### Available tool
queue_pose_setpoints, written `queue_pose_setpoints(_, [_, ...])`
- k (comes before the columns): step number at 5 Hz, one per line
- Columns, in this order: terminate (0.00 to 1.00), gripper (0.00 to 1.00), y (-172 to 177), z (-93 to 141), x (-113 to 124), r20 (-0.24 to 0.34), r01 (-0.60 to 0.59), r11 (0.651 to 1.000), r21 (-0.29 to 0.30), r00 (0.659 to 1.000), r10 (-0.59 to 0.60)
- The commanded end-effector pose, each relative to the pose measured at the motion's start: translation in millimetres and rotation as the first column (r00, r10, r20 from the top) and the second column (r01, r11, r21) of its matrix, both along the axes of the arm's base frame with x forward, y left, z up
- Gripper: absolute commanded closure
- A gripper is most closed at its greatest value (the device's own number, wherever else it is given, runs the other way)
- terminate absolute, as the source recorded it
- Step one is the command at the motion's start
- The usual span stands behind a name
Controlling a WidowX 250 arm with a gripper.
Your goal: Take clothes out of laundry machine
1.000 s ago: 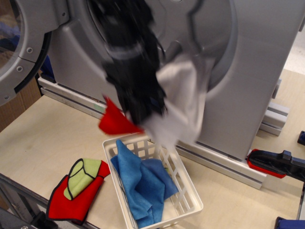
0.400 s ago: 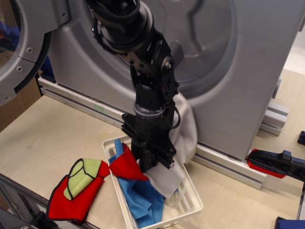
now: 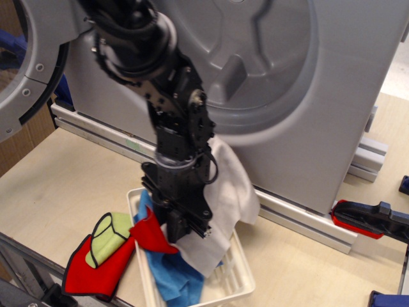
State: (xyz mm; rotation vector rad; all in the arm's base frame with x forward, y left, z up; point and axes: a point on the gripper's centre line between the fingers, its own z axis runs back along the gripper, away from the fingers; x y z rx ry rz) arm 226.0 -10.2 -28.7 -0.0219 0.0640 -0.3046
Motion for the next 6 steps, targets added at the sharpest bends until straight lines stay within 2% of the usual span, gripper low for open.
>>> queue_pose_setpoints(1, [0.00,0.00,9.4,39.7,-8.5,0.097,-0.032,0.999,-0.015,0.995,0.034])
queue_pose_setpoints(2, [0.00,0.00,10.0,61.2,0.7,0.139,-0.044,0.999,-0.031,0.989,0.048])
queue_pose_setpoints(3, [0.00,0.00,17.0,100.2,14.5,0.240,-0.076,0.995,-0.060,0.967,0.088])
queue_pose_setpoints(4, [0.00,0.00,26.3,120.9,23.6,0.257,-0.132,0.991,-0.027,0.957,0.134])
queue_pose_setpoints(5, [0.00,0.00,26.3,120.9,23.6,0.257,-0.132,0.991,-0.027,0.957,0.134])
queue_pose_setpoints(6, [1.00,0.00,26.3,120.9,23.6,0.257,-0.132,0.991,-0.027,0.957,0.134])
